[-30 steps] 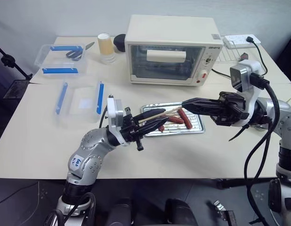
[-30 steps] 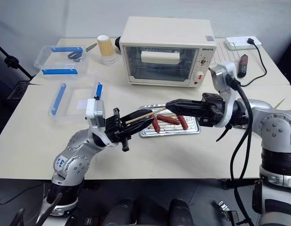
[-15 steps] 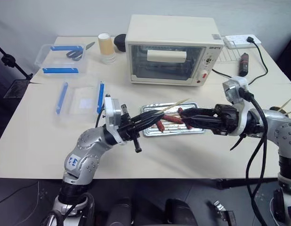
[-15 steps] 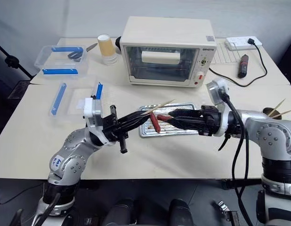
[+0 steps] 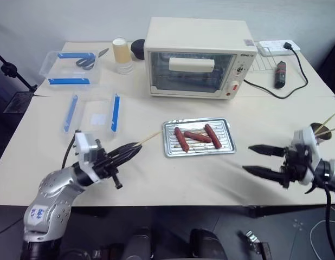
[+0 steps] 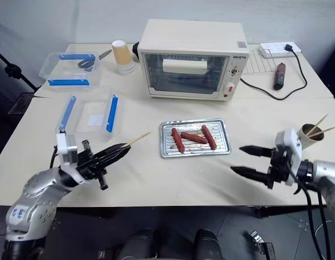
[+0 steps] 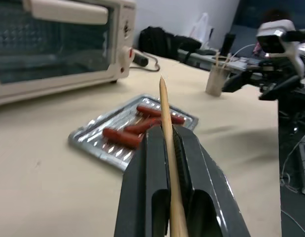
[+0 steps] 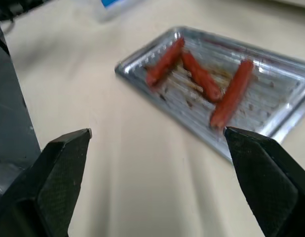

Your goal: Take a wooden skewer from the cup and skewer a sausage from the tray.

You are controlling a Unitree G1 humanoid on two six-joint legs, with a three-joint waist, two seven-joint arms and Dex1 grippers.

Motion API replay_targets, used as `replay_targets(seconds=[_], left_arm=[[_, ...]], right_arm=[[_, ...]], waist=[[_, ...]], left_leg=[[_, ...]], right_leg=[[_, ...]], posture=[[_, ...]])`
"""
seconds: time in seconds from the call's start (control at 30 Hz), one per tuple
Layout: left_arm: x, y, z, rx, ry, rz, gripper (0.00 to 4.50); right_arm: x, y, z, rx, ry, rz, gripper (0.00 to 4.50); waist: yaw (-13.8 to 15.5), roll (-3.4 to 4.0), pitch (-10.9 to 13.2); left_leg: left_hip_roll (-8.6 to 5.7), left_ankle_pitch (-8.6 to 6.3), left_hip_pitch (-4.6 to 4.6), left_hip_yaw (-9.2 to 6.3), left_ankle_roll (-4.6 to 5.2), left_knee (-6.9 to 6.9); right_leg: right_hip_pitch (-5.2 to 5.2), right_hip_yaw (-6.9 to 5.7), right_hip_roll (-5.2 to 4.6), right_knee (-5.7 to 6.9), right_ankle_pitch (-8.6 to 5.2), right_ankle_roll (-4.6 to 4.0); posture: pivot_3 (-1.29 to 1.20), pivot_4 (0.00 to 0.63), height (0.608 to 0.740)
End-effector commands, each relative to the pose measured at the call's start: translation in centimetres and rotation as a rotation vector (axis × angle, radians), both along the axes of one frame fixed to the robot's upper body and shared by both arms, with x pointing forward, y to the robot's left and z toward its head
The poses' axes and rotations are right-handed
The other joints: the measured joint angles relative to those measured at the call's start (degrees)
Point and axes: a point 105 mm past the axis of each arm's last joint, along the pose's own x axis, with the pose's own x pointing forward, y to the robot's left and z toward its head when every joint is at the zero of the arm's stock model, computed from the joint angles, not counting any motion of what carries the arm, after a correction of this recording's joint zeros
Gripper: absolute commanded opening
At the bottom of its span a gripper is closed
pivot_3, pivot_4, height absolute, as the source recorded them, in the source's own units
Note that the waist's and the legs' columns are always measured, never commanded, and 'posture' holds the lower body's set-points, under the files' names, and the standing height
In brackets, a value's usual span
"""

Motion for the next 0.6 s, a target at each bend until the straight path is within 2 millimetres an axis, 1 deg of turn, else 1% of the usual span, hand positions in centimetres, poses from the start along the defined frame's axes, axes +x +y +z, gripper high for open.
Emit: replay_targets(seconds=[0.03,0.17,0.23,0.3,0.33,0.37,0.47,0.5,0.53,0.6], left_arm=[[-1.2,0.5,0.9,0.007,-0.062,0.047,0.0],[-1.6,1.0,0.3,-0.008,-0.043,0.102,0.0],[-1.7,0.9,0.2,-0.014,-0.035,0.105,0.0],[-1.5,0.8,0.1,-0.017,-0.029,0.104,0.0],[-1.4,0.7,0.0,-0.017,-0.026,0.103,0.0],[-1.3,0.7,0.0,-0.017,-0.023,0.102,0.0],[-1.0,0.8,-0.2,-0.015,-0.019,0.102,0.0],[-0.9,0.8,-0.2,-0.014,-0.019,0.102,0.0],[-0.9,0.7,-0.2,-0.013,-0.02,0.102,0.0],[-0.7,0.6,-0.1,-0.014,-0.023,0.098,0.0]], right_arm=[[-0.3,-0.3,0.5,-0.053,-0.142,0.001,4.47],[-0.1,0.2,0.2,-0.069,-0.154,0.026,4.47],[1.1,2.1,1.7,-0.057,-0.154,0.056,4.47],[2.9,3.8,1.8,-0.175,-0.147,0.084,4.47],[3.6,4.1,1.8,-0.21,-0.149,0.084,4.47],[5.0,4.6,1.9,-0.244,-0.15,0.051,4.47],[8.2,6.0,2.4,-0.276,-0.144,-0.029,4.47],[8.8,6.2,2.5,-0.282,-0.142,-0.047,4.47],[9.8,6.5,2.5,-0.294,-0.134,-0.083,4.47],[11.1,6.8,2.2,-0.336,-0.117,-0.128,4.47]], waist=[[-0.03,0.0,0.0],[-0.04,0.0,0.0],[-0.27,0.01,0.0],[-0.64,0.02,0.0],[-0.83,0.02,0.0],[-0.88,0.02,0.0],[-1.0,0.01,-0.01],[-0.9,0.01,-0.01],[-0.72,0.01,-0.01],[-0.62,0.01,-0.01]], left_leg=[[0.02,0.0,0.06,-0.03,0.0,0.0],[0.04,0.0,0.13,-0.06,-0.01,-0.03],[0.06,0.0,0.12,-0.07,-0.01,-0.03],[0.08,0.0,0.15,0.0,-0.02,-0.02],[0.11,0.01,0.18,0.01,-0.03,-0.02],[0.13,0.02,0.17,-0.01,-0.04,-0.02],[0.15,0.0,0.12,-0.06,-0.09,-0.07],[0.14,-0.01,0.07,-0.11,-0.09,-0.08],[0.13,-0.01,0.01,-0.12,-0.09,-0.08],[0.07,-0.02,-0.04,-0.1,-0.07,-0.06]], right_leg=[[0.02,0.03,0.0,-0.09,0.0,0.0],[0.02,0.09,0.0,-0.17,0.0,0.0],[0.02,0.08,0.02,-0.18,0.0,-0.01],[0.0,0.12,0.01,-0.17,0.01,-0.01],[-0.01,0.11,0.01,-0.16,0.01,-0.02],[-0.04,0.1,0.02,-0.14,0.0,-0.05],[-0.1,0.04,0.04,-0.13,-0.03,-0.1],[-0.09,-0.02,0.04,-0.08,-0.03,-0.1],[-0.09,-0.05,0.03,-0.02,-0.03,-0.1],[-0.11,-0.08,0.01,-0.03,-0.03,-0.09]], posture=[[0.0,0.15,0.74],[0.0,0.15,0.74],[0.0,0.15,0.74],[0.0,0.15,0.74],[0.0,0.15,0.74],[0.0,0.15,0.74],[0.0,0.15,0.74],[0.0,0.15,0.74],[0.0,0.15,0.74],[0.0,0.15,0.74]])
